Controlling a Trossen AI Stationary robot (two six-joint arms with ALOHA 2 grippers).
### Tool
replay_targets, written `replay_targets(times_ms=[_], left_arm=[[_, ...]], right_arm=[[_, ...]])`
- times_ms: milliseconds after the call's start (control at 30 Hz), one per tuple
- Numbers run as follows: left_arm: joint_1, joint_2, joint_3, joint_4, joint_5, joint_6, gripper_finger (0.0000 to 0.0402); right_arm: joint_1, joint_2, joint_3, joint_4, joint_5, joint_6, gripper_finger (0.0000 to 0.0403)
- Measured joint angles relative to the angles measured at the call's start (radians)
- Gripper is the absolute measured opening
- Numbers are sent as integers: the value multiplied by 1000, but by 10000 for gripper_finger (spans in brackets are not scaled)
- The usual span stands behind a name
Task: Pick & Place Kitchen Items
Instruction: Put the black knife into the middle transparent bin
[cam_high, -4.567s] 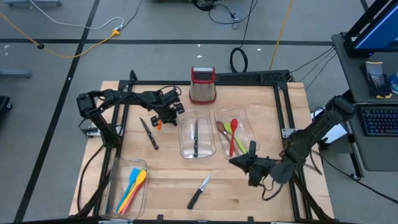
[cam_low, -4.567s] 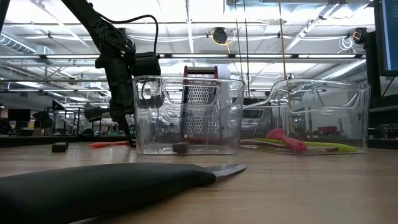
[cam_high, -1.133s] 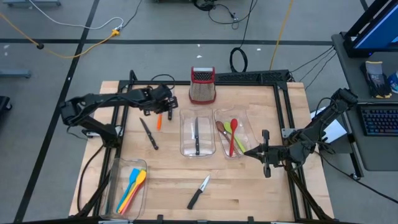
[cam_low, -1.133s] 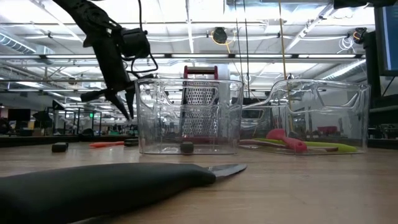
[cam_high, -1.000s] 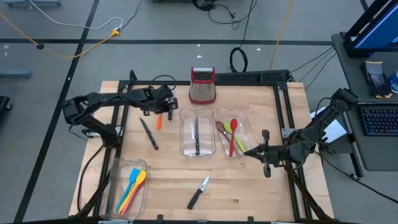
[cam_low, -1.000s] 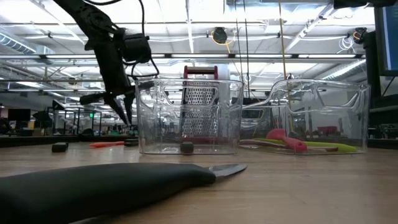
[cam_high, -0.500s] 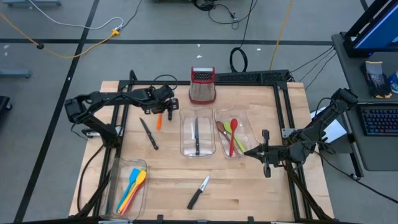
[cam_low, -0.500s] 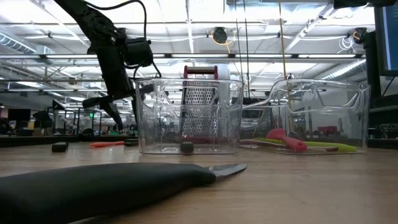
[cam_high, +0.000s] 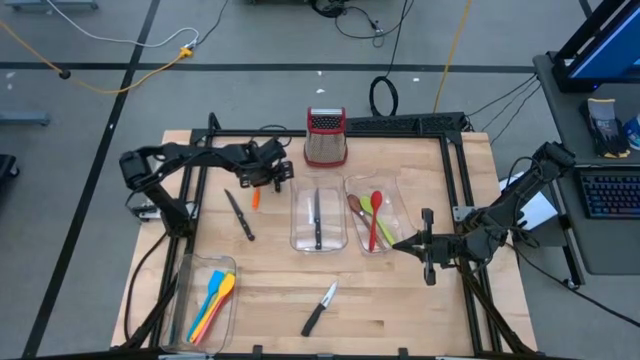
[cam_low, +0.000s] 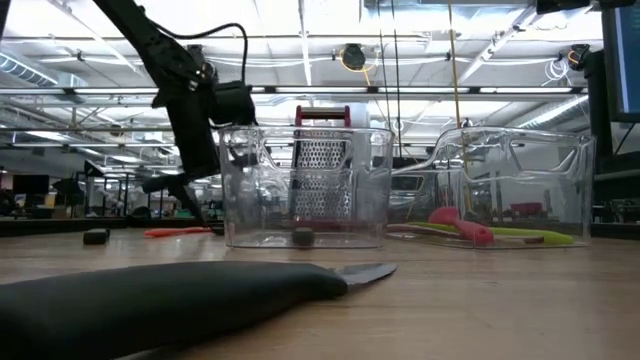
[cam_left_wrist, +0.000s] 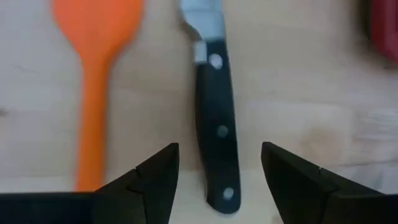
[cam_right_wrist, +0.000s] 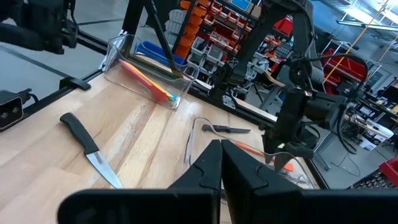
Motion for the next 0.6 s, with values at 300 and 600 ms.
replay_targets(times_ms=[300, 600], left_arm=[[21, 73, 3, 11, 28, -12, 230], [22, 90, 4, -35, 28, -78, 169]], right_arm=[[0, 0, 0, 2, 0, 3, 0], [0, 0, 0, 5, 0, 7, 0]])
